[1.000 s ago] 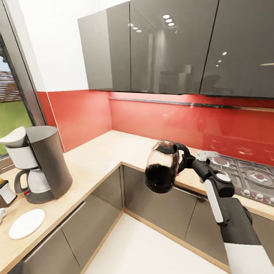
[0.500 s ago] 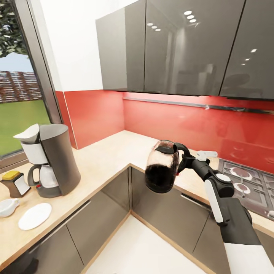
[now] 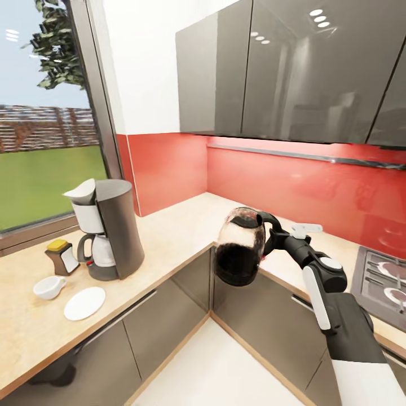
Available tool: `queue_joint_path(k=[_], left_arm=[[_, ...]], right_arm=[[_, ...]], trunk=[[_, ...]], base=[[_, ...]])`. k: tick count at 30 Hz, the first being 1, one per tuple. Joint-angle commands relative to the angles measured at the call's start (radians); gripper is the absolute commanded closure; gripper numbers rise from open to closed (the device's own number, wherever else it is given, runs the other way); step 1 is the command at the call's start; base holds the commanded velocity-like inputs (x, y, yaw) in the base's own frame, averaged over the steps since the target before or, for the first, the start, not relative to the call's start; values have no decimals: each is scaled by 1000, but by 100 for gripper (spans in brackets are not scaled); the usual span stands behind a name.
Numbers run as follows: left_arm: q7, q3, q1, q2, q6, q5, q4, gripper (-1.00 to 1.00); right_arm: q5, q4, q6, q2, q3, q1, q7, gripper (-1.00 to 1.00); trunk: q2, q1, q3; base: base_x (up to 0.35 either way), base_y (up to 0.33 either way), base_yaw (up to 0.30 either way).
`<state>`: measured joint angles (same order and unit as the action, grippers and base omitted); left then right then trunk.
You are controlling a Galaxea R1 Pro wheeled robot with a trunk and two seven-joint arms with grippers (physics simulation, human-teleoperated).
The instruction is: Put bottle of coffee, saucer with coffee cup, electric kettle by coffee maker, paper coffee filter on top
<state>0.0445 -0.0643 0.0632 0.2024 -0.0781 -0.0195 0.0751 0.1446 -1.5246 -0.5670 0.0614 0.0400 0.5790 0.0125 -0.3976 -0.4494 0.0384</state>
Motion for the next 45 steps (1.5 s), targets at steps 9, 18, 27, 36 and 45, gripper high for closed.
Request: queue_joint_path(k=[9, 18, 27, 36, 45], left_arm=[[5, -6, 1, 0, -5, -2, -1, -100], [5, -6, 1, 0, -1, -2, -1, -100], [5, -6, 1, 0, -5, -2, -1, -100], [5, -6, 1, 0, -5, -2, -1, -100], [5, -6, 0, 0, -5, -2, -1, -100]], right_arm=[[7, -2, -5, 1, 1, 1, 1, 100], [7, -2, -6, 1, 1, 1, 1, 100], [7, -3, -7, 1, 1, 1, 1, 100], [7, -3, -7, 0, 1, 1, 1, 100], [7, -3, -7, 0, 1, 1, 1, 100]], trunk=[[-2, -1, 2], [-2, -1, 2], [-2, -1, 2], [-2, -1, 2], [-2, -1, 2]], base=[[0, 0, 278], [17, 0, 239], [101, 0, 11], [1, 0, 48], [0, 0, 134]])
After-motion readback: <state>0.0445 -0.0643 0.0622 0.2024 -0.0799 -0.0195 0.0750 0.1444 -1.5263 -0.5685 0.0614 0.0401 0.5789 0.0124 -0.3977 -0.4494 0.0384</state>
